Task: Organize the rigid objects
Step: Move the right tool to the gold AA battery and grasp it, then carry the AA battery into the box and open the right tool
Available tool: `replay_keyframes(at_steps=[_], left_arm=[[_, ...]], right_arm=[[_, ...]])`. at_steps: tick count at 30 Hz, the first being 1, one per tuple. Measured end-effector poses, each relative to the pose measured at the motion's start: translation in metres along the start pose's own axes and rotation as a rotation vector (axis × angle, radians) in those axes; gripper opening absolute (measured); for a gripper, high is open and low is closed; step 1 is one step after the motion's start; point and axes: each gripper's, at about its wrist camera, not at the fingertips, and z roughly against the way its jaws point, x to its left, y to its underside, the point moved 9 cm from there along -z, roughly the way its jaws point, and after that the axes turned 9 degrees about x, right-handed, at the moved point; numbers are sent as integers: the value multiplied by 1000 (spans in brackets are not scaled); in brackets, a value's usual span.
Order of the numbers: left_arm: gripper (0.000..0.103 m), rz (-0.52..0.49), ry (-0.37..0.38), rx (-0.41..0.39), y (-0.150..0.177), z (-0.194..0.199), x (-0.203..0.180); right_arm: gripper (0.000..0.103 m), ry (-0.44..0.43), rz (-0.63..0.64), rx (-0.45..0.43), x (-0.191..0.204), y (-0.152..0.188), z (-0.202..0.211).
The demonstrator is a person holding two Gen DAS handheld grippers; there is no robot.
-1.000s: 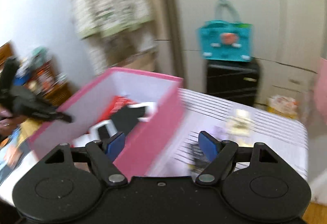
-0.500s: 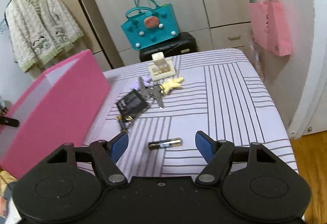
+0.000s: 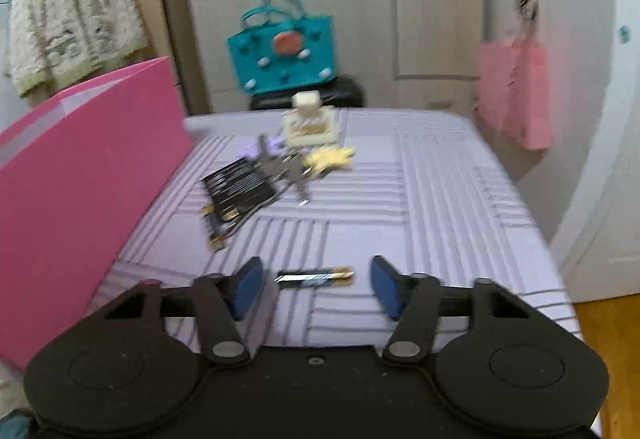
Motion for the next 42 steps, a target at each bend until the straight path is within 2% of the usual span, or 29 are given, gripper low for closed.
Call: replay_keyframes(at_steps=[4,8,10,11,16,22,26,31,34,37,42], left_arm=[[10,4,3,-8,0,-1,0],[10,1,6,-11,1,-2,0],[10,-3,3,-13,1,-3,-1],[10,-6,2,-15,1,-3,-1],[9,-1,14,-19,1,-3,-2],[9,-6,34,-27,1,-4,0],[10,-13,40,-31,2,-3,2],[10,-22,45,-30,1,-4,3],[10,-51,36,-20,0,-5,1],[10,-97,9,-8,0,-5,-2],[9,-160,-38,9,-1,-6,-8]], right_arm=[[55,-39,-42,-15,-1,0,3],[57,29,4,-12,-1,3,-2],[56,36,11,-10,0,4,-2],[48,35,18,-10,1,4,-2],[48,6,3,-19,5,-1,5],[48,-134,1,-50,34,-24,29],[49,-267,47,-100,69,-52,56],[49,-379,206,-142,119,-81,83],[49,-373,378,-125,153,-89,86],[49,-350,606,-38,184,-83,78],[48,-324,795,106,207,-76,46]])
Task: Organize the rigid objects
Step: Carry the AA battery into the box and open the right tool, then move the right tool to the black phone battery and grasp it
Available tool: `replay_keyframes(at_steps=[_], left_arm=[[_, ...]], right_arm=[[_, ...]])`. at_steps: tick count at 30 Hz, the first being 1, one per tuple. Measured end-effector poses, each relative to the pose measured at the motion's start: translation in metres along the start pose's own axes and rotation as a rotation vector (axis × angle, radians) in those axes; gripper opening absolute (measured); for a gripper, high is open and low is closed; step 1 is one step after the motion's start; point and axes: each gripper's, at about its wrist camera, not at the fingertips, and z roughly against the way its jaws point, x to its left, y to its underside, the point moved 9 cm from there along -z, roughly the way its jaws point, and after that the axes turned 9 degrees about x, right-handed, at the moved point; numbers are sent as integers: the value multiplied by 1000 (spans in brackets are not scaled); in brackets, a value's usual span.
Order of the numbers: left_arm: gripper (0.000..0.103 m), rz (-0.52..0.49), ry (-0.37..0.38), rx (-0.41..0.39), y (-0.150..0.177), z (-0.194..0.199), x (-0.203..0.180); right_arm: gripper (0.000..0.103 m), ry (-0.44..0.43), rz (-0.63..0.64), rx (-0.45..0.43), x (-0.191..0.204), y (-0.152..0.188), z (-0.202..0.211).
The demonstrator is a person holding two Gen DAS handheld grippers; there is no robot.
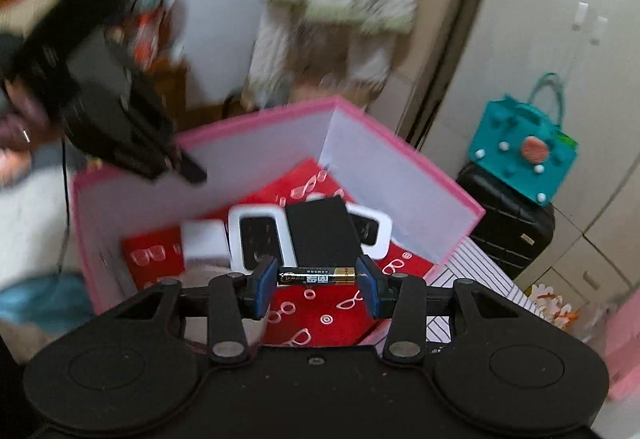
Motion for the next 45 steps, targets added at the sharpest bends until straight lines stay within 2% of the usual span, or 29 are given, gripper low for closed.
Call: replay_keyframes(at_steps=[5,8,19,26,34,45], left_arm=[[9,0,-7,6,1,0,-1],[9,6,-4,8,1,1,0],[9,27,4,12,1,1,1],[9,35,6,15,0,1,1],[9,41,3,26,0,0,1],[9,123,40,42,-2,-1,6]], right_arm=[[48,-24,78,95,6,-3,-29],[48,-23,100,124,6,1,-39],[49,-16,73,123,-5,2,-46],[49,-42,-59,24,-28,1,-10],[52,-56,-272,-52,-68,23,35],[56,39,-514,-106,-140,70,60]])
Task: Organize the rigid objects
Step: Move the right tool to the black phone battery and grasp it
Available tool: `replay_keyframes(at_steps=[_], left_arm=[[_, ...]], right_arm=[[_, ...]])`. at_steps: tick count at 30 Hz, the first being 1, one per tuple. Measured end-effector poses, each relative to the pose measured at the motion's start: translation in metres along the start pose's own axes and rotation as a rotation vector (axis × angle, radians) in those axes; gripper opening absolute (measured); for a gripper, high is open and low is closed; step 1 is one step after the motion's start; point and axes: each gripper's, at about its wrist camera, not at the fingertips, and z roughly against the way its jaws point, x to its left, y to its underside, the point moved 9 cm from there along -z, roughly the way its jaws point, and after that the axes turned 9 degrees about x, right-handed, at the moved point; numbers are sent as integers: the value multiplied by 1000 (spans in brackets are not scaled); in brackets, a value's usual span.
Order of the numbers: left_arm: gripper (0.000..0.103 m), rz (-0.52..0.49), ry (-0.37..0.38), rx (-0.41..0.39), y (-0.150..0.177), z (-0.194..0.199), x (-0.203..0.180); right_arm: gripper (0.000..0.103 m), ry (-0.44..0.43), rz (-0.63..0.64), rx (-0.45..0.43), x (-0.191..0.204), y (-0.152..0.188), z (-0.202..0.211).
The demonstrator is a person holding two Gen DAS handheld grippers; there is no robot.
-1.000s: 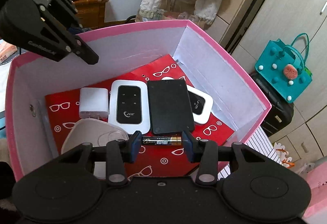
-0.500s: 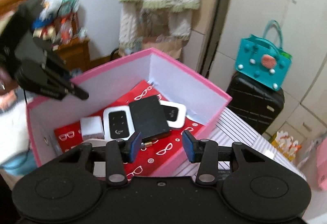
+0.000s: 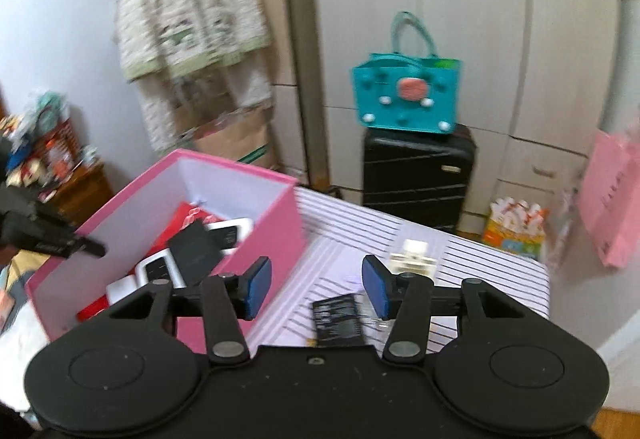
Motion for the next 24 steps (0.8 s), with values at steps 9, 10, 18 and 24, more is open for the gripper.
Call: replay_keyframes(at_steps=[9,10,18,24], left_arm=[[9,36,-2,5,0,0,1],[9,38,-4,6,0,0,1],[9,47,-17,14,-1,0,-1],[9,48,-20,12,-1,0,-1]], right_arm=[[61,6,-110,28,-48,22,-45],[61,-5,-110,35,-48,26,-50],[61,-45,9,99,-23,47,-91],[55,-27,130,148,-6,47,-115]])
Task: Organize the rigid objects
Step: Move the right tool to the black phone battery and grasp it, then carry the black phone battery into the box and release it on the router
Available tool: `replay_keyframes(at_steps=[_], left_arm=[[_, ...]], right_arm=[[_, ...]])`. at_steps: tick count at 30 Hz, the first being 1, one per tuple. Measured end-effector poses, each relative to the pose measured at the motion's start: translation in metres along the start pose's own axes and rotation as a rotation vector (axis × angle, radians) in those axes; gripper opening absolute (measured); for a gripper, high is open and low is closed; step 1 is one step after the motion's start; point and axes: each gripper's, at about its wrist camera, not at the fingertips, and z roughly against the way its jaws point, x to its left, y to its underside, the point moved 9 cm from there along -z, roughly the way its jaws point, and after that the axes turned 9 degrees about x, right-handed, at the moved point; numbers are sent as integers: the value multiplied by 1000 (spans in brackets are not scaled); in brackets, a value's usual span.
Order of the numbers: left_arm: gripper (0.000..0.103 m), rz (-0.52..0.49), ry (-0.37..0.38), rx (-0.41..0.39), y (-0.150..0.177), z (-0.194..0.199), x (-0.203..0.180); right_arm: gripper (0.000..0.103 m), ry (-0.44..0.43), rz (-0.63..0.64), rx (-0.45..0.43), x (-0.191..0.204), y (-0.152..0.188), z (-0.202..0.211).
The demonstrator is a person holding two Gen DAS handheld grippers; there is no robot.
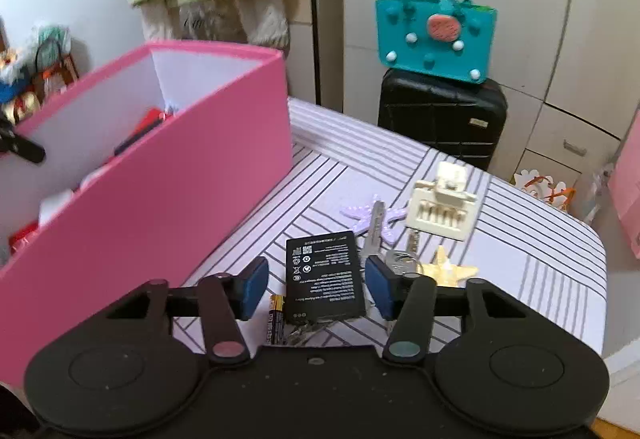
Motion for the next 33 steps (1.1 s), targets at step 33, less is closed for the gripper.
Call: replay_keyframes(at_steps=[33], left_arm=[[9,14,12,4,-1,4,2]], right_arm=[[54,-39,40,102,9,-14,-34]])
